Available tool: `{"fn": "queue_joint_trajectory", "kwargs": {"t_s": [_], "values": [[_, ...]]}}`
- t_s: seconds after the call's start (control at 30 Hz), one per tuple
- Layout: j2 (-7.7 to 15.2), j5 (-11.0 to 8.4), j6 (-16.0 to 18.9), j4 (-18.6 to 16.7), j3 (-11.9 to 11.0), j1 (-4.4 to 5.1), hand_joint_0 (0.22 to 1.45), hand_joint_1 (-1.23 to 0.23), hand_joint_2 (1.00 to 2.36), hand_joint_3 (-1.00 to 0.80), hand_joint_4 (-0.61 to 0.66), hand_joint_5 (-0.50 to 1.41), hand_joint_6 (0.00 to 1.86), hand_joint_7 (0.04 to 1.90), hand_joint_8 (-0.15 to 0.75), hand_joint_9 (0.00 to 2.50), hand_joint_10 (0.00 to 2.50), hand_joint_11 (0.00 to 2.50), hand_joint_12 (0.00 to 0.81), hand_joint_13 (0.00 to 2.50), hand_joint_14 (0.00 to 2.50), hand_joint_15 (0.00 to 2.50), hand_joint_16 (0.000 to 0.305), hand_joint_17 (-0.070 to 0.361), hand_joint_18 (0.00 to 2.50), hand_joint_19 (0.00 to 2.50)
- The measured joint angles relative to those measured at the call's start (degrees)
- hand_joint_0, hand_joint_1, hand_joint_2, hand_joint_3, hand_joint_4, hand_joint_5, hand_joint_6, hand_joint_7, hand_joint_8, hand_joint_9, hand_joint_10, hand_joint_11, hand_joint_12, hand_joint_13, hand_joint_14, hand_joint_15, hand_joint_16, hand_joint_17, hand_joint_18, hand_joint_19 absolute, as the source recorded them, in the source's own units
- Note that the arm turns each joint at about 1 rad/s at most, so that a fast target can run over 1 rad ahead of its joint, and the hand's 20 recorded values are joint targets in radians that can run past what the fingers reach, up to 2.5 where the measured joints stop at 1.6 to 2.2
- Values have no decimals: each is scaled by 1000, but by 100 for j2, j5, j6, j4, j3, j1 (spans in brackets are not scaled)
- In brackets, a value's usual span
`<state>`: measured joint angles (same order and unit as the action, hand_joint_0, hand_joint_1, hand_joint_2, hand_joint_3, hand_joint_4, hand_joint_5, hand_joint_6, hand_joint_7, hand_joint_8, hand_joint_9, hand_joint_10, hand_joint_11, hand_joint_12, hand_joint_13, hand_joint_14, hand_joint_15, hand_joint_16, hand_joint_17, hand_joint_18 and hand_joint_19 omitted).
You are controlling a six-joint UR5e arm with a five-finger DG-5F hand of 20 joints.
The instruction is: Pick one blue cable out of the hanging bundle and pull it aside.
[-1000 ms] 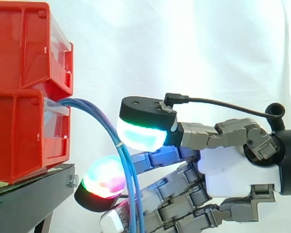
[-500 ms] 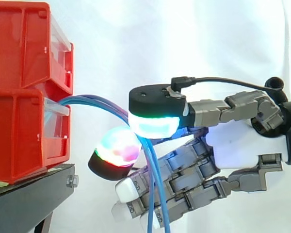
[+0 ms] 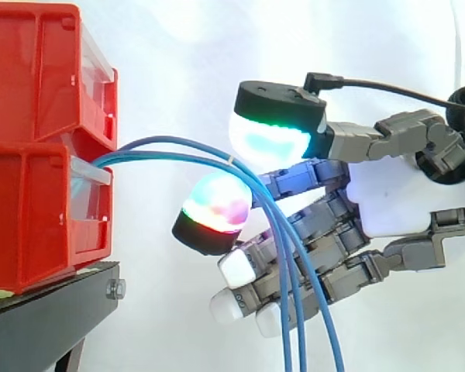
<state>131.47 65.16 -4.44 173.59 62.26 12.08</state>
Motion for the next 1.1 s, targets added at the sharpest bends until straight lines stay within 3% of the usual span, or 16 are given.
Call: {"fn": "queue_joint_trajectory", "kwargs": {"t_s": [0.07,0.2,0.4,0.77,1.1], "values": [[-4,1,2,14,-4,-7,558,-496,1004,-441,123,-123,889,837,289,874,16,376,431,566,14,324,57,129,465,547],[-6,10,-7,24,-41,-33,572,-618,1014,-159,141,-121,908,849,319,894,15,394,462,597,13,319,64,143,530,512],[-8,13,-20,113,-171,-75,612,-763,1016,-39,61,-127,937,851,318,892,16,418,458,637,14,342,63,143,578,509],[-7,14,-22,183,-229,-120,750,-891,1015,-279,-112,-132,940,1017,270,899,18,433,409,657,17,351,55,123,569,540],[-7,9,-22,192,-227,-127,774,-909,1006,-428,-193,-100,939,1071,244,991,19,441,395,713,18,371,52,117,585,546]]}}
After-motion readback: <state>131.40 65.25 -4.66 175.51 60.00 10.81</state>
